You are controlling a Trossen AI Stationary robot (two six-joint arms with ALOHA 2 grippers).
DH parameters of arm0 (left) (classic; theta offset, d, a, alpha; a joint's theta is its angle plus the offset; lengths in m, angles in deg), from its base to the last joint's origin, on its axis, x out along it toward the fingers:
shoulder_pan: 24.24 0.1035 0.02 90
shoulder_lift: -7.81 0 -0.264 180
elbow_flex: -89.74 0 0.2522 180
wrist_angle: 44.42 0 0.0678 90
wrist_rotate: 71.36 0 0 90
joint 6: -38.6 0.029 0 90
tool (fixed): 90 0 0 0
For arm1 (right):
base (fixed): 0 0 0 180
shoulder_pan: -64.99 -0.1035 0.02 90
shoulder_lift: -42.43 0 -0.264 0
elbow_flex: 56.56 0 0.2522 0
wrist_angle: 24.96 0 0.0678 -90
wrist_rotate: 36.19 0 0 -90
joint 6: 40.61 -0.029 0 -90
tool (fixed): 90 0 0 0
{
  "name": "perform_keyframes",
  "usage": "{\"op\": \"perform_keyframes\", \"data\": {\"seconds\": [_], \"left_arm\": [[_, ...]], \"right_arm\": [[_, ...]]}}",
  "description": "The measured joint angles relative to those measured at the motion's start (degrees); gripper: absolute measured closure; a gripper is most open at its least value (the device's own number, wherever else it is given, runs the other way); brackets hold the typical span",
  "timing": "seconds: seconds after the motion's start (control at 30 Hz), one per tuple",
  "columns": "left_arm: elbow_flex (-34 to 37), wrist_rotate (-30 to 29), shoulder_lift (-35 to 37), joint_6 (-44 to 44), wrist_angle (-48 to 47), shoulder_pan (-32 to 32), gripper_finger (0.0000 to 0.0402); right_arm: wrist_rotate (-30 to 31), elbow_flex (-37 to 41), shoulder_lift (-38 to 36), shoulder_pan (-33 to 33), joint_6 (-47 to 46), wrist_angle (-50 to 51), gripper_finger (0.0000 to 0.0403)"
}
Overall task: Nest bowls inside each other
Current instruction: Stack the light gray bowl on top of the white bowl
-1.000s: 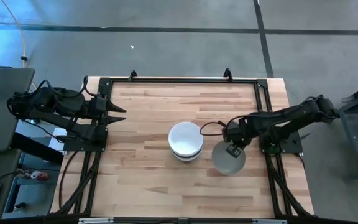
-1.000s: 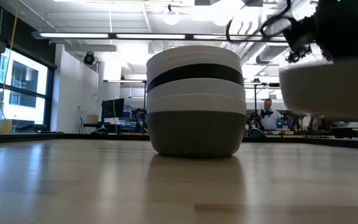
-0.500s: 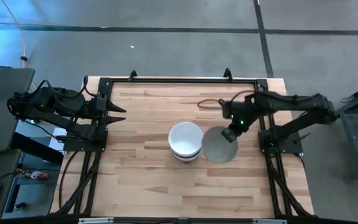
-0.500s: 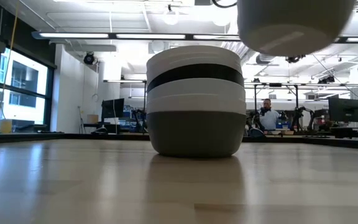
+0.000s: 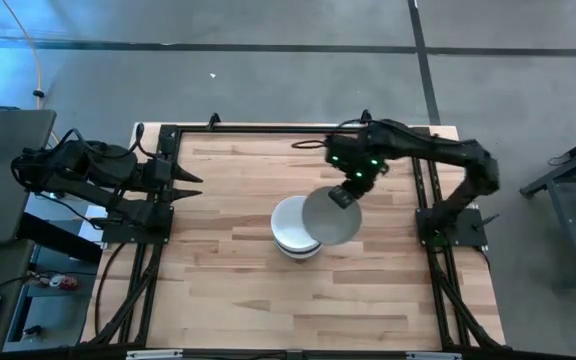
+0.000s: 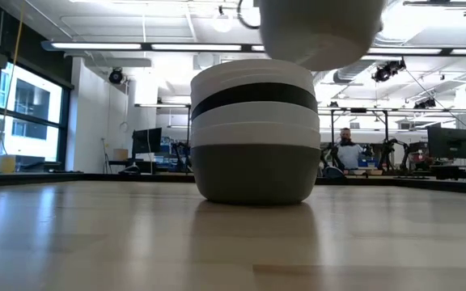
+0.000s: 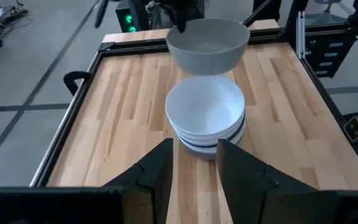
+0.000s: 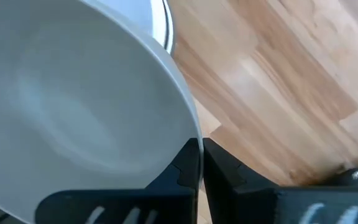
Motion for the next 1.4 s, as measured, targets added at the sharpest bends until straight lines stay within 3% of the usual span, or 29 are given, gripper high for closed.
{"op": "perform_keyframes", "data": {"seconds": [0.23,0.43,1.03,1.4], "left_arm": [[0.0,0.0,0.0,0.0,-0.7,0.0,0.0288],[0.0,0.0,0.0,0.0,-2.3,0.0,0.0288],[0.0,0.0,0.0,0.9,-3.1,0.0,0.0288],[0.0,0.0,0.0,0.9,-3.1,0.0,0.0289]], "right_arm": [[-1.3,-11.8,12.1,1.6,5.7,1.5,0.0403],[-3.2,-15.9,18.5,1.5,8.5,1.5,0.0403],[-1.1,-15.7,19.6,2.1,8.2,-2.1,0.0403],[-4.1,-15.6,22.0,2.0,9.4,-2.4,0.0403]]}}
